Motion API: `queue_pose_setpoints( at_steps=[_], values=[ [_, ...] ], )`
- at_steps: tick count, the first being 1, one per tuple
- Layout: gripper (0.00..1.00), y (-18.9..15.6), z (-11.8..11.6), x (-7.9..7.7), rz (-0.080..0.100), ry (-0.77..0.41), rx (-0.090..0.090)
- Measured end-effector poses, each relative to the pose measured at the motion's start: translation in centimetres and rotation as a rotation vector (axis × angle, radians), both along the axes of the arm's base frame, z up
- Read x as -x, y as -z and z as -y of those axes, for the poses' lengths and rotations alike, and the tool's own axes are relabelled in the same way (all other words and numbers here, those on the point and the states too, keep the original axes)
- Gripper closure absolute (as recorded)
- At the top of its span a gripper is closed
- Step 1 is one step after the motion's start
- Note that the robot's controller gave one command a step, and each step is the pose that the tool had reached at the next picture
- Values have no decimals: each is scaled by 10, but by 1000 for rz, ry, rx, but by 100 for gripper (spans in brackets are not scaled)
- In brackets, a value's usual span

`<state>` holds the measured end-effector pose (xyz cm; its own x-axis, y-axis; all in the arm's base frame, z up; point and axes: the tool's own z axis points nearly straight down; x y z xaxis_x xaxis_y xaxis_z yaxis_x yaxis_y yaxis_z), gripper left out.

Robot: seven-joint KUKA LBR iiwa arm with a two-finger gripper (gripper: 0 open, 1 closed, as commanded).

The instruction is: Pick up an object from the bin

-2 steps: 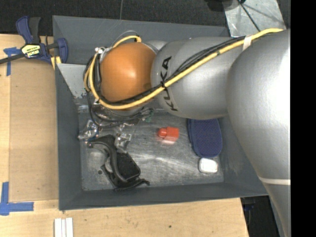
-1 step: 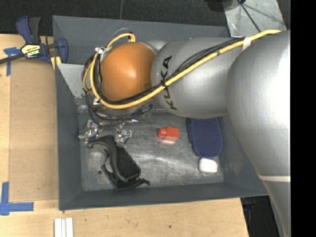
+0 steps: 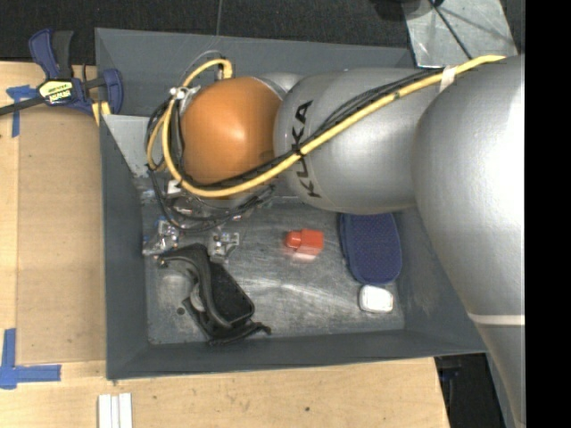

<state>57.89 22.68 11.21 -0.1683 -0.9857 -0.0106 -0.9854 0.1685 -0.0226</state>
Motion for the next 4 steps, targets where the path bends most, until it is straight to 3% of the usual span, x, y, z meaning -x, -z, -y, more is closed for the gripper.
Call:
queue_pose_setpoints(
  at_steps=[1,2,3,4],
  values=[
    [0,1,0,1,1,-117,2],
    [0,9,5,31,-23,-616,13],
    [0,25,29,10,-3,-1042,1],
    [100,25,28,9,-4,-1041,1]
  ],
)
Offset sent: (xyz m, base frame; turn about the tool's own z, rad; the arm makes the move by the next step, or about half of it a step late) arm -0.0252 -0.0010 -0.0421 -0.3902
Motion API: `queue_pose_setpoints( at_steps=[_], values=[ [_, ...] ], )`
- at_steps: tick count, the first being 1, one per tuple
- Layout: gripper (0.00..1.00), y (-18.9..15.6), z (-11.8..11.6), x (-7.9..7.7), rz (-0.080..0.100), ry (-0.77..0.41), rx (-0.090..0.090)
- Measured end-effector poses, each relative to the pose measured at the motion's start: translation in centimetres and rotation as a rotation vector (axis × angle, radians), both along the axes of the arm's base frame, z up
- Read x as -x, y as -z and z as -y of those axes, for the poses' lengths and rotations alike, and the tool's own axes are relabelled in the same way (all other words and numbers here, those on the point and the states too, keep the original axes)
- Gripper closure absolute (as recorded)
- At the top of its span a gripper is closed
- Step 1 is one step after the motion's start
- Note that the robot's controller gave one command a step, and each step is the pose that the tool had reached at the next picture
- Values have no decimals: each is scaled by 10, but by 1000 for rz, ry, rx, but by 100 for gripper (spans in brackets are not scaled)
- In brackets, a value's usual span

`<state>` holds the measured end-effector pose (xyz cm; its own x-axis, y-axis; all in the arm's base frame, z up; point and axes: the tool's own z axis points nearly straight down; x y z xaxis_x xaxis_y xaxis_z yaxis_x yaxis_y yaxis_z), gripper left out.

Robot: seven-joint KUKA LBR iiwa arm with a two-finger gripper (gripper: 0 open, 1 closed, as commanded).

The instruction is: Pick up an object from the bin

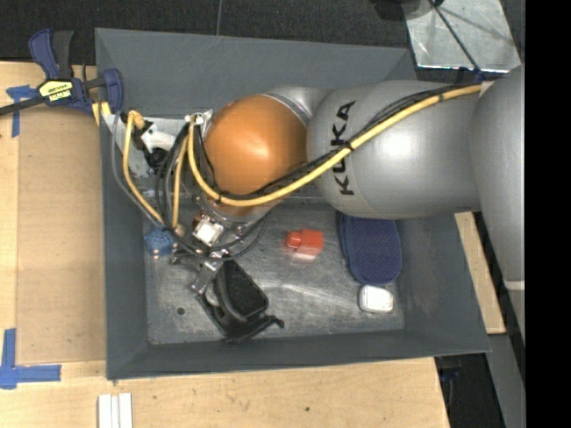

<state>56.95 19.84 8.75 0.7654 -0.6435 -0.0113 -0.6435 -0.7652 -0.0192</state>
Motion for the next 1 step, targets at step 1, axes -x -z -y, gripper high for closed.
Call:
queue_pose_setpoints(
  at_steps=[1],
  values=[
    [100,-70,7,2,-1,-3,19]
  ],
)
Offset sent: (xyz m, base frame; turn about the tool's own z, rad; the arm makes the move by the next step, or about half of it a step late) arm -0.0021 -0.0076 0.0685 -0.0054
